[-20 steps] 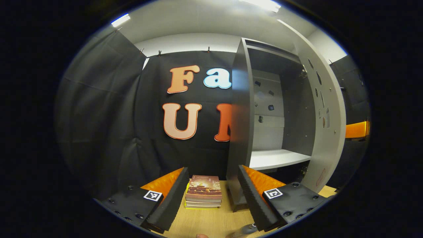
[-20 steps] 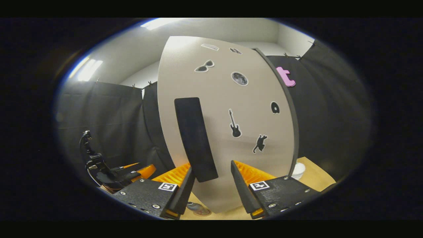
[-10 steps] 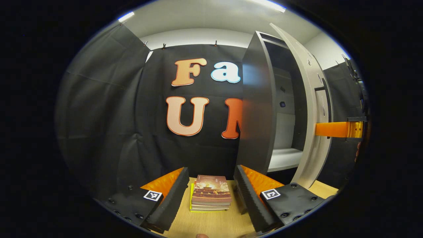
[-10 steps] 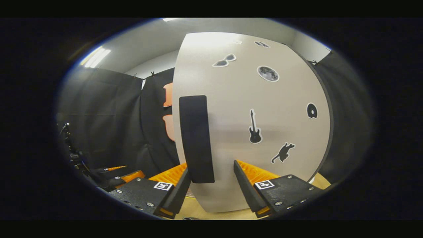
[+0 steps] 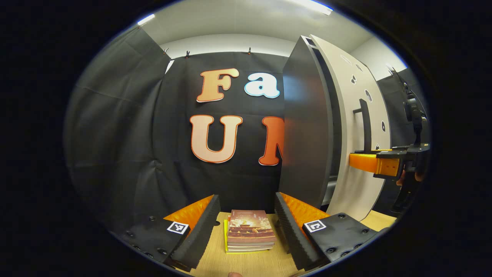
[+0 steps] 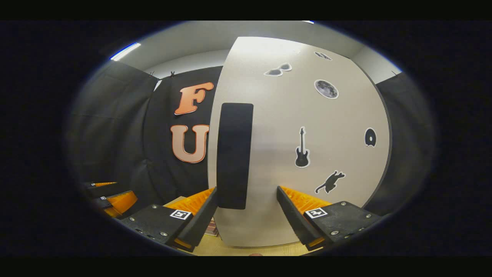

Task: Open the cabinet door with the right hand, grasp the bottle in the cabinet with the left hand and place it on the coaster, then close the cabinet door with the right hand.

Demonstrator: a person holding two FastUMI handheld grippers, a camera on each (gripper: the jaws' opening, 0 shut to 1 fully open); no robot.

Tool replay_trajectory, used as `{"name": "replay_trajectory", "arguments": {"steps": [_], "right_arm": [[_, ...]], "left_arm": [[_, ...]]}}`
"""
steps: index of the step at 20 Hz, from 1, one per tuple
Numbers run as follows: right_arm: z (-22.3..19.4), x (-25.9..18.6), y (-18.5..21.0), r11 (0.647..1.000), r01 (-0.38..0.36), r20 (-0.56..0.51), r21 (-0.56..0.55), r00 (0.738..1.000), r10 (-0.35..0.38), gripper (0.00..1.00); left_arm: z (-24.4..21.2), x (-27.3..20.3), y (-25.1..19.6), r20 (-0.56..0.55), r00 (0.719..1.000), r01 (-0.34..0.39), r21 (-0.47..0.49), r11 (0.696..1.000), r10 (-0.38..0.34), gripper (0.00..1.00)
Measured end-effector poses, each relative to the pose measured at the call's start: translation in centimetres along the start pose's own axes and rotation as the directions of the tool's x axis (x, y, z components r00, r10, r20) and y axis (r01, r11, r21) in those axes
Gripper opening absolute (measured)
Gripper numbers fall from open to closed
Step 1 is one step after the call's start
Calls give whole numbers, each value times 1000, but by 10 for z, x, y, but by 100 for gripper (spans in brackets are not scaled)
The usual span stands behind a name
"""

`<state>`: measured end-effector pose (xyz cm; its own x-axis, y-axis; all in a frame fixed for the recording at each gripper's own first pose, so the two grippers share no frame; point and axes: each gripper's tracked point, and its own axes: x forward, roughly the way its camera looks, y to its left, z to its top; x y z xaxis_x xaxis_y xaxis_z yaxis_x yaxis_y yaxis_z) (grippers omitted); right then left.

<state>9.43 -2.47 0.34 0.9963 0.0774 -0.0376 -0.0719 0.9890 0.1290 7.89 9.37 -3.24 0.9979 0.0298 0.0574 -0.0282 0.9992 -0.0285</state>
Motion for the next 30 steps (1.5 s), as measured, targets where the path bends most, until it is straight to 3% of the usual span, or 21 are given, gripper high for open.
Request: {"name": "replay_trajectory", "arguments": {"steps": [5,8,15,23,30], "right_arm": [[-2,13,-9,996,-13,1,85,1000,13,93],[-2,12,-9,995,-18,1,96,1000,18,92],[-7,11,-8,994,-79,-15,72,997,81,93],[1,-73,-40,990,-130,33,58,991,128,93],[1,-153,-112,997,-77,77,17,994,75,93]], "left_arm": [[-6,3,-2,-18,999,42,-3,999,-42,93],[-13,-1,-5,-48,997,53,-70,996,-56,94],[-3,-19,15,-34,996,-81,-44,996,79,94],[19,-52,-29,-4,990,-141,-26,990,140,94],[29,-94,-88,2,987,-161,-36,986,162,94]]}}
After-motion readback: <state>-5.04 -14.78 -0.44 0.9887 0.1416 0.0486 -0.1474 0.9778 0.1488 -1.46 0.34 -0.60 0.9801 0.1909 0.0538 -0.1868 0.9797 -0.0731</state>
